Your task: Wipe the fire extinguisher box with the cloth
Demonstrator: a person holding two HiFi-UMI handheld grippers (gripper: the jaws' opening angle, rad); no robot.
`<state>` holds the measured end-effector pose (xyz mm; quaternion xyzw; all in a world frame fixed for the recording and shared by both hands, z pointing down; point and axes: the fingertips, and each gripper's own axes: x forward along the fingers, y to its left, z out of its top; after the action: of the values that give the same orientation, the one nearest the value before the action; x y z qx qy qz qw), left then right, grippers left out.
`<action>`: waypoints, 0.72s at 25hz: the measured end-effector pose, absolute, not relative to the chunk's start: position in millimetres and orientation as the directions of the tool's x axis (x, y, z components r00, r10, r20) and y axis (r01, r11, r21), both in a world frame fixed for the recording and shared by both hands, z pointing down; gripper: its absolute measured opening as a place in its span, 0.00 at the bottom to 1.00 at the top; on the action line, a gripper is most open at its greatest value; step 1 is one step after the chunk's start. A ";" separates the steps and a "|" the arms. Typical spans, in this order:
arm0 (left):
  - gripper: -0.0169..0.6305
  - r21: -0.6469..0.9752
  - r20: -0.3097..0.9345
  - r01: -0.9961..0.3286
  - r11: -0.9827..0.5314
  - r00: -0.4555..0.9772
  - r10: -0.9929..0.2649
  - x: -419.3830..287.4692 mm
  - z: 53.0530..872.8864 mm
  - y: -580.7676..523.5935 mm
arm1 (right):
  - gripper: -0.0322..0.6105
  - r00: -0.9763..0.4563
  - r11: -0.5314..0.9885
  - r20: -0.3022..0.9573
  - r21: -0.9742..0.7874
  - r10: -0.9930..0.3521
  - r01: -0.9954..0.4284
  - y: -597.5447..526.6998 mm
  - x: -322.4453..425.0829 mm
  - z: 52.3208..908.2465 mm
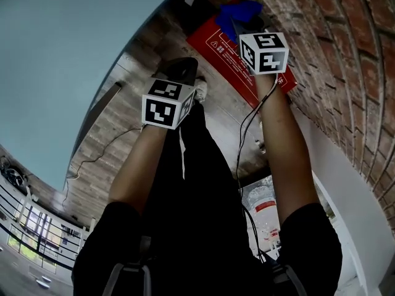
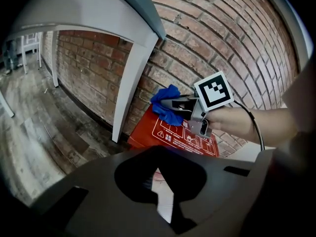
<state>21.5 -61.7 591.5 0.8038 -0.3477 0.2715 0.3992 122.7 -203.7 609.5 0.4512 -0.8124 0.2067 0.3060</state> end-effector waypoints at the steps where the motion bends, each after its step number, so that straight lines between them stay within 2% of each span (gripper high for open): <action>1: 0.03 0.453 0.714 -0.774 -0.442 0.612 -0.340 23.4 591.3 -61.2 | 0.20 -0.400 0.505 0.692 -0.059 -0.601 -0.861 -200.0 125.7 609.8; 18: 0.03 0.465 0.716 -0.735 -0.492 0.640 -0.279 62.5 587.1 -43.2 | 0.20 -0.325 0.413 0.752 -0.078 -0.573 -0.907 -86.1 238.9 615.0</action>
<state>62.5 -43.2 587.1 0.8144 -0.3115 0.2880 0.3959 238.9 -86.1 615.0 0.4784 -0.7734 0.2540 0.3293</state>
